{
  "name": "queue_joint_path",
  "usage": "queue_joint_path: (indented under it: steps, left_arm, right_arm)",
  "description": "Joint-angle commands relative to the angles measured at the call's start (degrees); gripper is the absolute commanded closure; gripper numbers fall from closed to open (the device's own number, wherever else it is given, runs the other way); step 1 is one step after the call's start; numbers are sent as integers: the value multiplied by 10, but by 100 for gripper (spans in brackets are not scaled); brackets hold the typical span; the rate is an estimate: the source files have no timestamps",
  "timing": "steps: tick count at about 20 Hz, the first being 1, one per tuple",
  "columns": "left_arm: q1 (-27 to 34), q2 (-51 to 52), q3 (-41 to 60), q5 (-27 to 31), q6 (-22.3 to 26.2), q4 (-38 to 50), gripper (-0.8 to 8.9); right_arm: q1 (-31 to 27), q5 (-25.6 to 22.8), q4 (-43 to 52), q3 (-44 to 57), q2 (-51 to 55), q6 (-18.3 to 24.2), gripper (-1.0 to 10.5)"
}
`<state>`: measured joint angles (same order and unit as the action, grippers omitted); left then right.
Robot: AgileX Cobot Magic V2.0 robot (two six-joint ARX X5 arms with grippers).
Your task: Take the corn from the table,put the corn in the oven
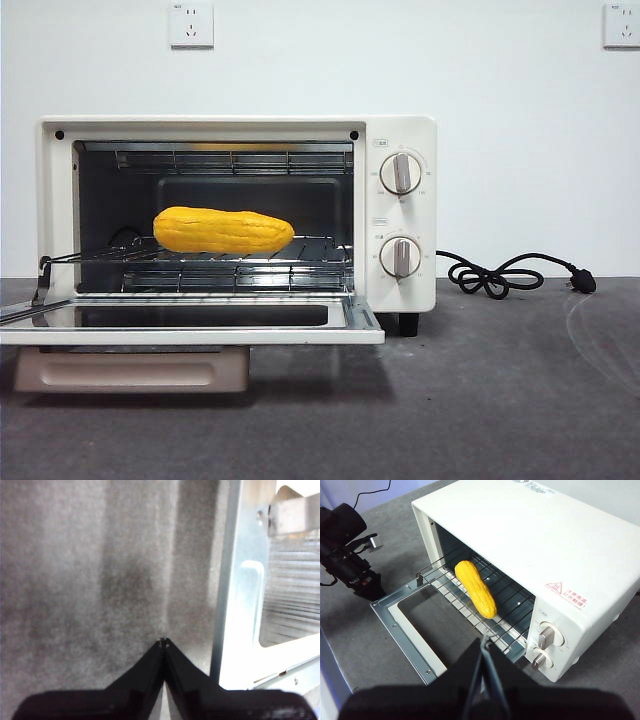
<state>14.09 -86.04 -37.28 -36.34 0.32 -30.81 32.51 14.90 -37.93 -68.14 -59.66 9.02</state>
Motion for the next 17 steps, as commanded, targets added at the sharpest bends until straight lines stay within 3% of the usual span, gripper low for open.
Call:
queue_joint_path:
  steps: [1, 3, 10, 17]
  left_arm:
    - [-2, -6, 3, 3, -1, 5, 822]
    - [-2, -6, 3, -10, -1, 5, 822]
    - [15, -4, -4, -138, -3, 2, 822]
    - [38, 32, -4, -203, -18, 4, 822]
  right_arm:
    - [0, 1, 2, -2, -2, 4, 962]
    - [0, 1, 3, -2, -2, 4, 962]
    - [0, 1, 2, -2, -2, 4, 962]
    - [0, 1, 2, -2, -2, 4, 962]
